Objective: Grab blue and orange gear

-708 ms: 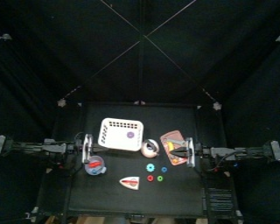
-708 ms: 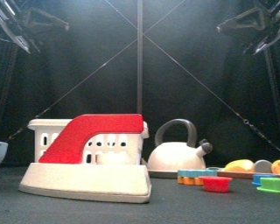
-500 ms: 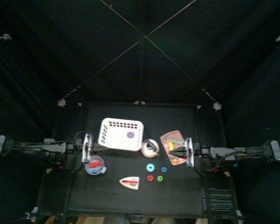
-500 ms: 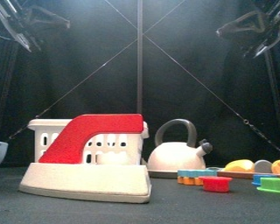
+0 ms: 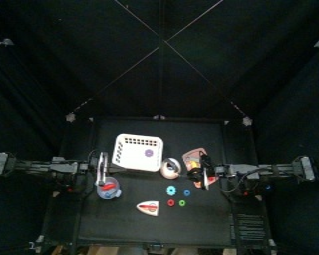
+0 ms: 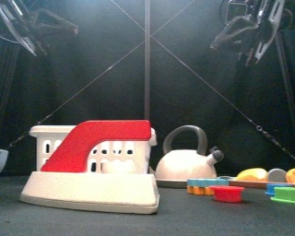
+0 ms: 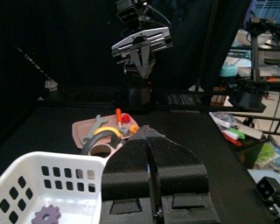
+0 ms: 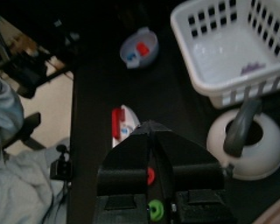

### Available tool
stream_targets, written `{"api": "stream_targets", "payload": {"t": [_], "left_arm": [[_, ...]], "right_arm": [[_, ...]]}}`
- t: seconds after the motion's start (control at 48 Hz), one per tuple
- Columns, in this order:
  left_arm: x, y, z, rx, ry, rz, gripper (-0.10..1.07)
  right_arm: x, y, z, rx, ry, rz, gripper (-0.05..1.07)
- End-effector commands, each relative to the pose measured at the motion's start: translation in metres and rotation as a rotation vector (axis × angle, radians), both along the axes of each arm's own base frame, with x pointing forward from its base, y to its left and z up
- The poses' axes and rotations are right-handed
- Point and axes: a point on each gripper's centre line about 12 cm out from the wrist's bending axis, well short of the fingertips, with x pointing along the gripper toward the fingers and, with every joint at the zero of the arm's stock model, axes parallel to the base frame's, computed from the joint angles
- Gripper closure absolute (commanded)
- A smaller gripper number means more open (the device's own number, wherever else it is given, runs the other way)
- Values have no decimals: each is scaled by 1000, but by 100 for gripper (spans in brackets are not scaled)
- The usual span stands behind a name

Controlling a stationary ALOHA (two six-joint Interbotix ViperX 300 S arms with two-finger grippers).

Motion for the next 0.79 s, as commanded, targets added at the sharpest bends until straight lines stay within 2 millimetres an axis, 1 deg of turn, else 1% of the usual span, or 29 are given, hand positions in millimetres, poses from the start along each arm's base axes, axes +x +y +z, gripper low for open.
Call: {"api": "stream_targets", "payload": {"t": [0.0, 0.167, 0.354, 0.562, 0.771], "left_arm": [[7, -1, 7, 1, -11, -6, 101], [10, -3, 0, -14, 14, -11, 101], [9, -4, -7, -29, 34, -13, 100], [8, -4, -7, -32, 34, -12, 101], [8, -4, -8, -30, 37, -12, 100]], "right_arm": [[7, 3, 5, 51, 82, -8, 96], [11, 9, -7, 126, 242, -42, 96], [17, 22, -28, 121, 353, -63, 96], [38, 39, -47, 55, 415, -72, 96], [63, 50, -63, -53, 457, -63, 96]]}}
